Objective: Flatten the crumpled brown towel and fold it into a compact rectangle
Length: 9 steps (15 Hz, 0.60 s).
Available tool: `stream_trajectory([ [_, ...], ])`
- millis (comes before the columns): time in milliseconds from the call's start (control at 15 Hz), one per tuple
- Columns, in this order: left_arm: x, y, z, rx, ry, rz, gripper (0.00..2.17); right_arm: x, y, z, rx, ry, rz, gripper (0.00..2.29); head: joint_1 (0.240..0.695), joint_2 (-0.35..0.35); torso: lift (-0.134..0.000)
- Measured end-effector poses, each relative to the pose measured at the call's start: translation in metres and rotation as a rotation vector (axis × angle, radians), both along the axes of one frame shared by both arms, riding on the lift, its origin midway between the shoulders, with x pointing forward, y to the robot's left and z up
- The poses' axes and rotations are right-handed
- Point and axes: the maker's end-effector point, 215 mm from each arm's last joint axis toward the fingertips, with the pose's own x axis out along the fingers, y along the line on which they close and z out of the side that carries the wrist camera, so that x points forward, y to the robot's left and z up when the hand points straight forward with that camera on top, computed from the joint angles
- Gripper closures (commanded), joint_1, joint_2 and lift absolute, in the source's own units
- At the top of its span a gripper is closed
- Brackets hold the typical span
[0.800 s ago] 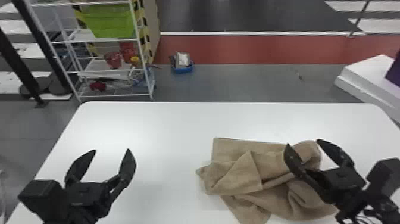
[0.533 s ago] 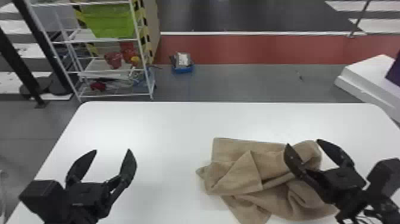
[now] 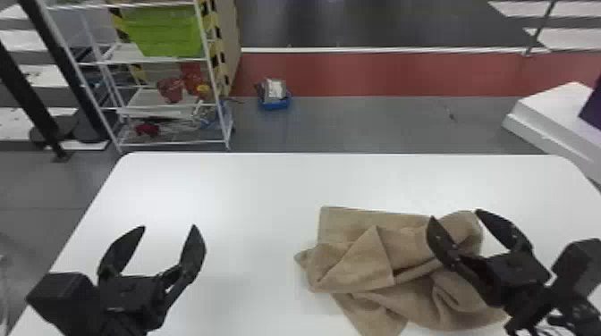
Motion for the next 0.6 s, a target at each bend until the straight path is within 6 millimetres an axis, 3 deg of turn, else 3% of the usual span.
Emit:
stream_trajectory([
  [400,-0.002,-0.004,0.001,0.003,0.000,-0.006,0.14,-0.002,0.019,0.008,-0.001,-0.029,0.043,0.08,0.695,0.040,-0.124],
  [600,-0.003,-0.004,0.002,0.005,0.000,-0.006,0.14,-0.004,0.047,0.018,-0.028,-0.064,0.112,0.08,0.695,0.067,-0.124],
])
